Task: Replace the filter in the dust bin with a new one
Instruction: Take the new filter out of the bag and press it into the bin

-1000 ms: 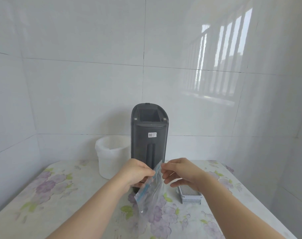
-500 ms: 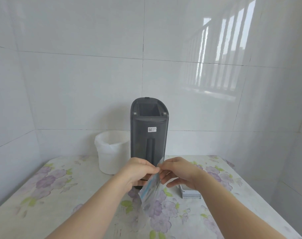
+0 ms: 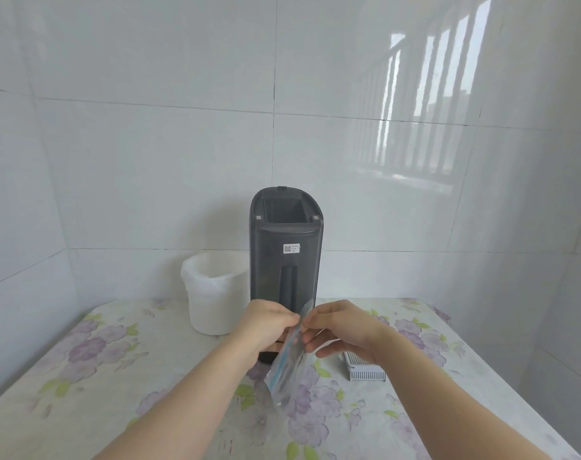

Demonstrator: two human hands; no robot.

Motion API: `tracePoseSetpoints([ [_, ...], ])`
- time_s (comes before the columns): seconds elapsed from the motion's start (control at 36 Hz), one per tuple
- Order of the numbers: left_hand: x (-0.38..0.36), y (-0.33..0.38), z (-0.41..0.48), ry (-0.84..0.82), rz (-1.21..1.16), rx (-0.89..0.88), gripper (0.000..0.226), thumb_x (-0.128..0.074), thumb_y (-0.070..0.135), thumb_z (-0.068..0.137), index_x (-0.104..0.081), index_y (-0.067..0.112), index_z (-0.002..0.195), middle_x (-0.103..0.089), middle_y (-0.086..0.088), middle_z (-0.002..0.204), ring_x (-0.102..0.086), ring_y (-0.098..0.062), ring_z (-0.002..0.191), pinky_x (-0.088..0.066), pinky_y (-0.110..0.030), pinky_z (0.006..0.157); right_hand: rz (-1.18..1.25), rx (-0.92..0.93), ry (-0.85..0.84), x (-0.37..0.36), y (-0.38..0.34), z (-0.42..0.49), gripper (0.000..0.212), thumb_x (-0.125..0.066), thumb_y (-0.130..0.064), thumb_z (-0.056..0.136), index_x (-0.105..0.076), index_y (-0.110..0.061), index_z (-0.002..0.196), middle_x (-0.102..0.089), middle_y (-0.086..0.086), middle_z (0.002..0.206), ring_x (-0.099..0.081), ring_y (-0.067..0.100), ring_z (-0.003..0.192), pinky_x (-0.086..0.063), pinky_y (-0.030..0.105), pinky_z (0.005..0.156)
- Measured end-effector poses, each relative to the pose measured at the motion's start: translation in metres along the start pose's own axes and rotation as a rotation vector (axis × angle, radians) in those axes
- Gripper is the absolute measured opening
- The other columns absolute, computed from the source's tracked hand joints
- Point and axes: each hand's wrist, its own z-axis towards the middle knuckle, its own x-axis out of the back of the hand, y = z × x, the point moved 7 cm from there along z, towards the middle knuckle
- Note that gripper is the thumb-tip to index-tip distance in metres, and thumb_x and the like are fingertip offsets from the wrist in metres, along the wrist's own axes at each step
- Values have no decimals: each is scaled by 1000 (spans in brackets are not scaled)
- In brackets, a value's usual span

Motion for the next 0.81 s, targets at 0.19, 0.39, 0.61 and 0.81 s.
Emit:
tracePoseSetpoints([
  [0.19, -2, 0, 4, 6, 44, -29, 13, -69, 17, 88, -73, 9, 78, -74, -13, 84, -68, -22, 74, -59, -35, 75, 74, -11, 2, 1, 3, 0, 16, -60, -6, 92, -73, -3, 83, -72, 12, 79, -71, 21, 70, -58, 26, 63],
  [0.39, -1, -3, 4, 17, 17, -17, 15, -67, 15, 90, -71, 7, 78, -69, -7, 71, -64, -14, 60, -47, -18, 47, 128, -16, -14, 1, 6, 2, 15, -60, -2, 91, -73, -1, 83, -72, 18, 84, -72, 22, 71, -60, 27, 68],
  [0.61, -2, -9, 6, 4, 1, 15, 17, -66, 15, 91, -70, 6, 77, -70, -13, 78, -64, -18, 64, -50, -23, 53, 176, -20, -6, 1, 8, 3, 16, -59, 0, 91, -71, 1, 82, -73, 16, 78, -72, 23, 68, -60, 27, 63],
  [0.81, 0, 6, -3, 8, 132, -23, 7, -67, 7, 81, -72, 3, 80, -67, -6, 69, -63, -14, 58, -50, -18, 46, 140, -41, 57, 2, 7, 3, 15, -57, -4, 89, -70, 2, 84, -73, 17, 82, -72, 24, 70, -60, 28, 65],
])
